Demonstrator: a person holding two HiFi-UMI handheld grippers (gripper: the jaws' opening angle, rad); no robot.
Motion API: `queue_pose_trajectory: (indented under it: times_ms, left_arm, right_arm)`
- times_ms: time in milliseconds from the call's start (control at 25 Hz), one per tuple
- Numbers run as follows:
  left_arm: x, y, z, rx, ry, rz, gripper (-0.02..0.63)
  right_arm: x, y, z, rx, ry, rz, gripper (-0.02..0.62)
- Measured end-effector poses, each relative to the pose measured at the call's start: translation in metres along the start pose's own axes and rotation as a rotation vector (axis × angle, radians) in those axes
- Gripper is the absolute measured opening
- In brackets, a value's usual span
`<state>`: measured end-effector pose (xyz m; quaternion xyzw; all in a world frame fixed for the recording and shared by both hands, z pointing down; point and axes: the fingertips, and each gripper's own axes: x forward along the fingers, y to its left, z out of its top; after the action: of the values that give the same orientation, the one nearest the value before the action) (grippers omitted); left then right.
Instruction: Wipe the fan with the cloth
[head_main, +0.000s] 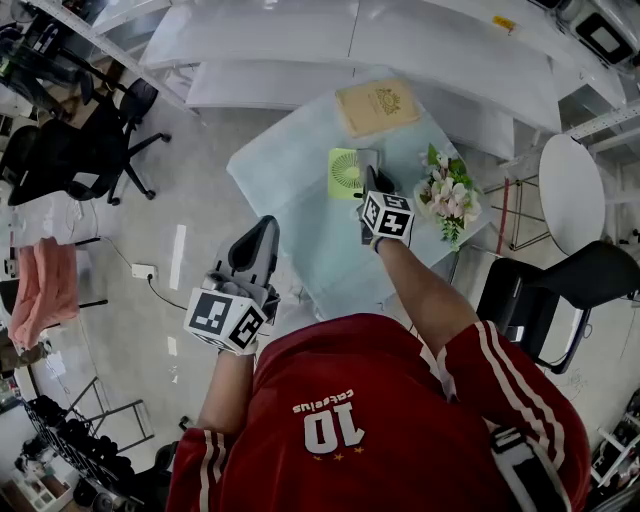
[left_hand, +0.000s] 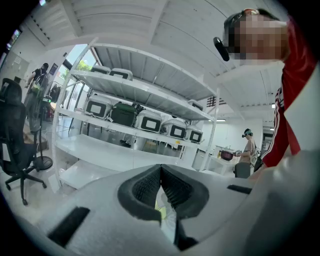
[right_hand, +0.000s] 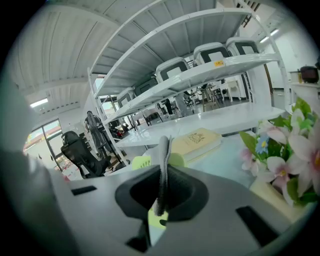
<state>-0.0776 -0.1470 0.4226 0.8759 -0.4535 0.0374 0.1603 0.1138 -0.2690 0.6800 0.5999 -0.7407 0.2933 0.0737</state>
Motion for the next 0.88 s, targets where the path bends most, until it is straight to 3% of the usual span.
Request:
queue_pose_trajectory:
  times_ms: [880]
  left_arm:
    - [0.009, -0.01, 0.003, 0.013, 0.017, -0.039, 0.003]
  right_arm:
    - [-0.012, -0.031, -0.001, 0.016, 0.0, -0.053, 0.003]
